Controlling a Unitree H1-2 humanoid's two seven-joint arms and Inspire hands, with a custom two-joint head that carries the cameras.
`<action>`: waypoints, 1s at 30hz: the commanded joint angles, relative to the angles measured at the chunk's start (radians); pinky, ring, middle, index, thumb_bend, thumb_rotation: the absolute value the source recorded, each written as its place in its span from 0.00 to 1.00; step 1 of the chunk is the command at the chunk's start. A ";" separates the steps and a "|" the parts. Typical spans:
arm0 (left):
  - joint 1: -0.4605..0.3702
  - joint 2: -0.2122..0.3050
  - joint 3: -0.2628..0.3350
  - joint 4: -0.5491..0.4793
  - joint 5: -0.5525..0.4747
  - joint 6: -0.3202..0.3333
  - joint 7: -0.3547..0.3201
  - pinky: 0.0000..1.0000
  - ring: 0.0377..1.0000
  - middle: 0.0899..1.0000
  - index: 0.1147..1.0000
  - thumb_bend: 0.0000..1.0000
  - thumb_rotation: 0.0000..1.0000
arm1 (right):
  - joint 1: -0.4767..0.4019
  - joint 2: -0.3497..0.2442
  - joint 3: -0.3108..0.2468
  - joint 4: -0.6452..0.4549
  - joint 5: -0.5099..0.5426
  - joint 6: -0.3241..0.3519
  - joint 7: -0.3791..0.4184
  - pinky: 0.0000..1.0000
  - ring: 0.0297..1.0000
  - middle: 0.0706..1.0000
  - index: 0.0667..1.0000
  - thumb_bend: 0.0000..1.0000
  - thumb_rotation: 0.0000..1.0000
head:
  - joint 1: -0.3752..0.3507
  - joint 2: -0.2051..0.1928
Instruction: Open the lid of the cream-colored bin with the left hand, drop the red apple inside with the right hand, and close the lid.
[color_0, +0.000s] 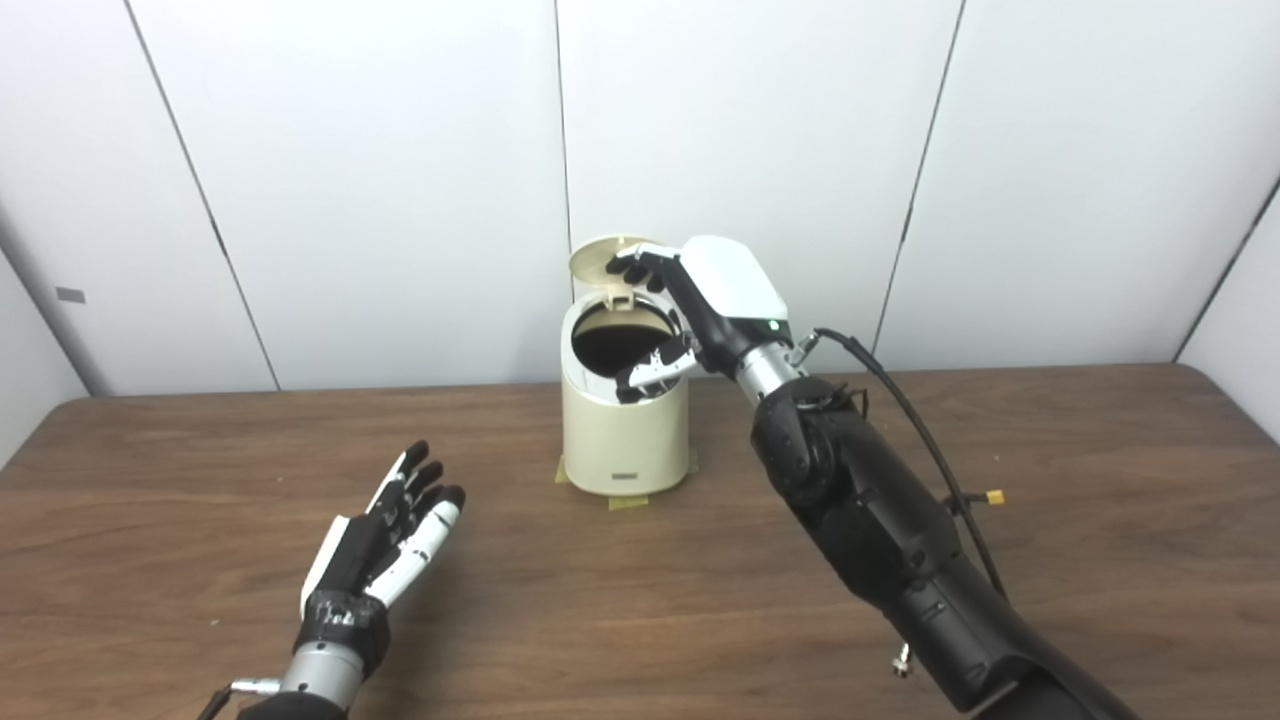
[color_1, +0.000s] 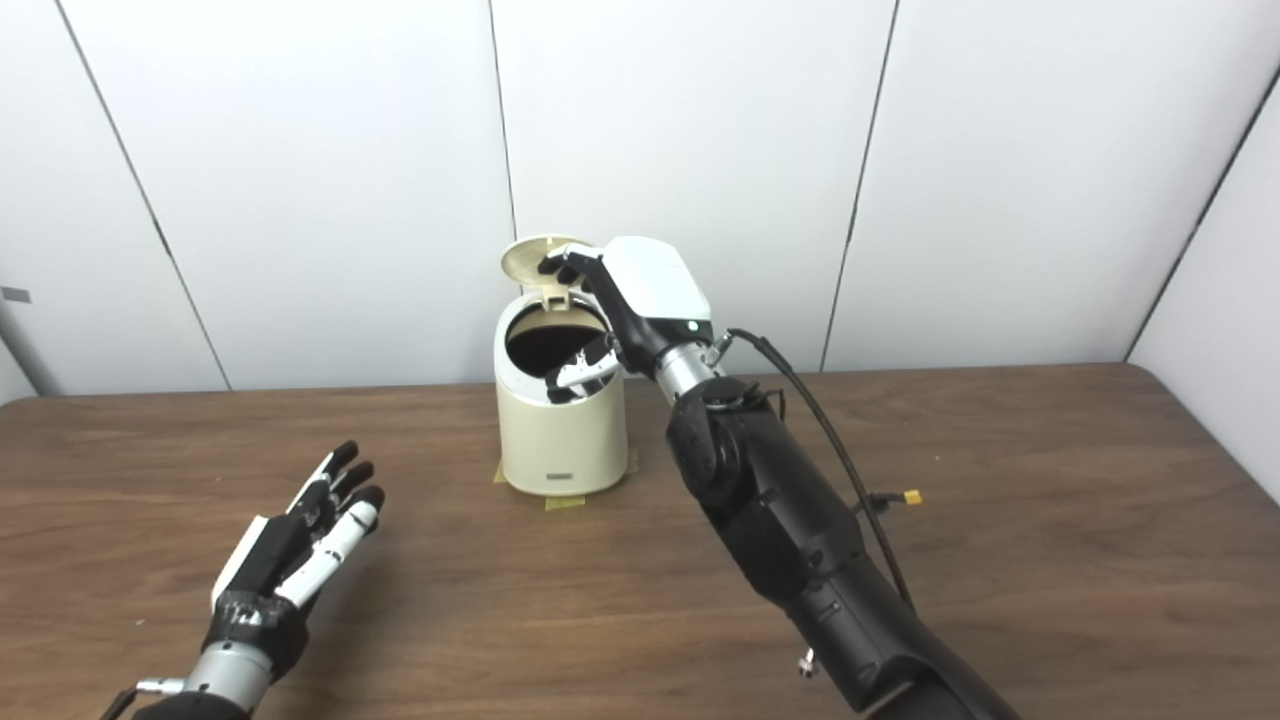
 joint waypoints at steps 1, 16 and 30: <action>-0.020 0.007 0.005 -0.023 -0.028 -0.034 -0.016 0.94 0.96 0.98 1.00 0.45 0.38 | -0.047 -0.014 -0.011 -0.037 -0.004 -0.012 -0.023 0.61 0.69 0.69 0.67 0.83 0.12 | 0.000 0.001; -0.021 0.022 -0.006 -0.025 -0.021 -0.031 -0.021 0.94 0.97 0.99 1.00 0.46 0.36 | 0.024 -0.038 -0.059 -0.150 0.053 -0.059 -0.036 0.35 0.37 0.47 0.50 0.51 0.00 | -0.002 0.007; -0.073 0.040 -0.014 -0.010 0.037 -0.010 -0.003 1.00 0.95 0.96 1.00 0.39 0.44 | 0.248 -0.074 -0.164 -0.434 0.098 0.005 0.020 0.35 0.37 0.45 0.49 0.52 0.00 | -0.010 -0.002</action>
